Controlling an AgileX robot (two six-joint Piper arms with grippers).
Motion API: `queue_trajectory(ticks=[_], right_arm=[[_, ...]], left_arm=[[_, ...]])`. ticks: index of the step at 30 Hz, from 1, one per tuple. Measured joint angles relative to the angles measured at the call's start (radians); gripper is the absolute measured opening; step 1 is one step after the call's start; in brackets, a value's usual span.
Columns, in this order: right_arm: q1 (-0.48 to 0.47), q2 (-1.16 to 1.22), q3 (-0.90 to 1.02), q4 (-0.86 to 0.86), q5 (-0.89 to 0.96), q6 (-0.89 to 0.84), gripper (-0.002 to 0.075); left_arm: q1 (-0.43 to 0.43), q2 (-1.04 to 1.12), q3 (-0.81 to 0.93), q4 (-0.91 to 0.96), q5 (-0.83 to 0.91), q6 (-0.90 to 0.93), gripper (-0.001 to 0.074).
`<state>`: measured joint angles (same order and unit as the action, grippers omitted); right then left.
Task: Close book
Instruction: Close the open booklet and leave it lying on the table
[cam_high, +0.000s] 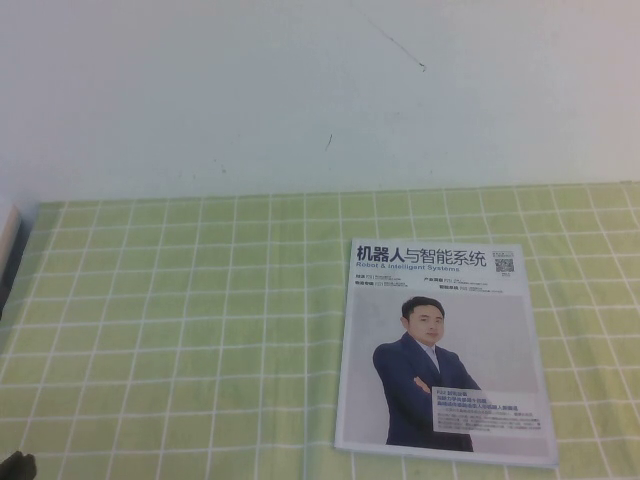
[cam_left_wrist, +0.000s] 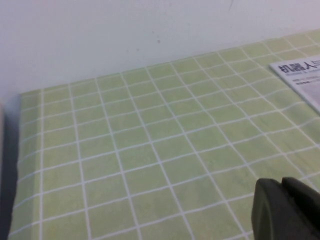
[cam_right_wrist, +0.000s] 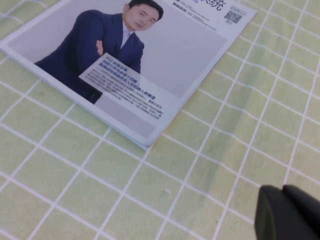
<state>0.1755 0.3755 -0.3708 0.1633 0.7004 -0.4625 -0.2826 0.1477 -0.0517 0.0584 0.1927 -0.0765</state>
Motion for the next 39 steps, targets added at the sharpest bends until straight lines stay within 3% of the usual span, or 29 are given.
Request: queue_trajectory(ticks=[4, 8, 12, 24, 32, 39], right_arm=[[0.0, 0.0, 0.0, 0.002, 0.0, 0.0, -0.0003], [0.0, 0.0, 0.0, 0.002, 0.0, 0.002, -0.0003], [0.0, -0.002, 0.0, 0.002, 0.0, 0.002, -0.0003], [0.0, -0.002, 0.0, 0.002, 0.0, 0.002, -0.0003], [0.0, -0.002, 0.0, 0.002, 0.0, 0.002, -0.0003], [0.0, -0.002, 0.0, 0.002, 0.0, 0.002, -0.0003]], left_arm=[[0.095, -0.079, 0.072, 0.0, -0.033, -0.002, -0.0004], [0.157, -0.15, 0.074, 0.0, 0.04, -0.002, -0.0004], [0.17, -0.156, 0.072, 0.0, 0.112, -0.002, -0.0004], [0.172, -0.156, 0.072, -0.003, 0.119, 0.029, -0.0004], [0.254, -0.16, 0.071, -0.068, 0.124, 0.076, -0.0004], [0.259, -0.16, 0.071, -0.079, 0.126, 0.076, -0.0004]])
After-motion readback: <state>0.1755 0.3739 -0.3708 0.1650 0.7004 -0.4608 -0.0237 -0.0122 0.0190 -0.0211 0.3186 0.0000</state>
